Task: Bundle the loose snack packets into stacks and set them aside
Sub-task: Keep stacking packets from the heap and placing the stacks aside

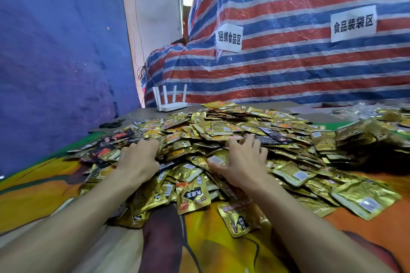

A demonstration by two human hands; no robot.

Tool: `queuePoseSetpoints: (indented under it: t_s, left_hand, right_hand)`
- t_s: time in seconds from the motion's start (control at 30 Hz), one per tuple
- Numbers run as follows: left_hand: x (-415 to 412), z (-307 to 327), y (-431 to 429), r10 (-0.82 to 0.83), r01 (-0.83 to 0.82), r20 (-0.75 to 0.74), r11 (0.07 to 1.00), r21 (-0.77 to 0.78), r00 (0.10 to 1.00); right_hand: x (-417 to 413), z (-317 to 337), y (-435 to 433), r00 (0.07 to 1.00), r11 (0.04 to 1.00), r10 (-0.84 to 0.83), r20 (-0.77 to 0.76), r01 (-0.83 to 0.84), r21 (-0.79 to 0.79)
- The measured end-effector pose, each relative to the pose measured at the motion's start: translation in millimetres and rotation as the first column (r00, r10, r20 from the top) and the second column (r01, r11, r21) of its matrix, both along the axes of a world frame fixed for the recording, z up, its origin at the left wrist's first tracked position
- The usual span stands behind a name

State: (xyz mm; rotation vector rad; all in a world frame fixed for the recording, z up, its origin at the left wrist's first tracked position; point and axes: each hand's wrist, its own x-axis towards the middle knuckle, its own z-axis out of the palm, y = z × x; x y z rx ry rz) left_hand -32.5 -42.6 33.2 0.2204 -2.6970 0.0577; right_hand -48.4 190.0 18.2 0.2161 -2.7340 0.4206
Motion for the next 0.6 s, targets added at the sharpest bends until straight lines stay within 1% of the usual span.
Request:
queuePoseSetpoints:
  t_s: [0.07, 0.13, 0.17, 0.2, 0.27, 0.33, 0.4, 0.43, 0.47, 0.53, 0.6]
  left_hand:
    - [4, 5, 1, -0.043, 0.047, -0.107, 0.998, 0.036, 0.993]
    - [9, 15, 0, -0.088, 0.115, -0.244, 0.988, 0.099, 0.966]
    - [11, 22, 0, -0.11, 0.164, -0.301, 0.973, 0.161, 0.947]
    - [14, 29, 0, -0.132, 0.222, -0.343, 0.946, 0.235, 0.93]
    - [16, 42, 1, -0.168, 0.342, -0.416, 0.855, 0.39, 0.894]
    - [16, 47, 3, -0.184, 0.447, -0.469, 0.71, 0.544, 0.864]
    - [13, 45, 9, -0.155, 0.508, -0.505, 0.499, 0.702, 0.849]
    - [9, 42, 12, -0.12, 0.514, -0.512, 0.393, 0.762, 0.851]
    - [6, 38, 16, -0.075, 0.507, -0.51, 0.303, 0.807, 0.857]
    - [-2, 32, 26, 0.03, 0.49, -0.5, 0.155, 0.858, 0.866]
    - [-10, 25, 37, 0.141, 0.501, -0.494, -0.021, 0.865, 0.858]
  right_hand:
    - [2, -1, -5, 0.999, 0.998, 0.046, -0.016, -0.046, 0.048]
    - [4, -4, -10, 0.994, 0.991, 0.1, 0.044, -0.103, 0.085]
    - [6, -5, -12, 0.99, 0.986, 0.119, 0.076, -0.126, 0.107]
    - [7, -5, -13, 0.987, 0.983, 0.128, 0.096, -0.139, 0.122]
    - [6, -1, -12, 0.984, 0.981, 0.145, 0.104, -0.156, 0.112]
    - [2, 7, -6, 0.976, 0.978, 0.188, 0.107, -0.195, 0.069]
    - [-3, 14, 0, 0.97, 0.976, 0.212, 0.119, -0.217, 0.032]
    - [-2, 17, 2, 0.972, 0.979, 0.196, 0.127, -0.201, 0.027]
    - [-2, 18, 1, 0.977, 0.982, 0.182, 0.112, -0.186, 0.023]
    - [-2, 15, -1, 0.989, 0.99, 0.13, 0.067, -0.134, 0.044]
    - [-1, 11, -2, 0.996, 0.996, 0.091, 0.011, -0.091, 0.0]
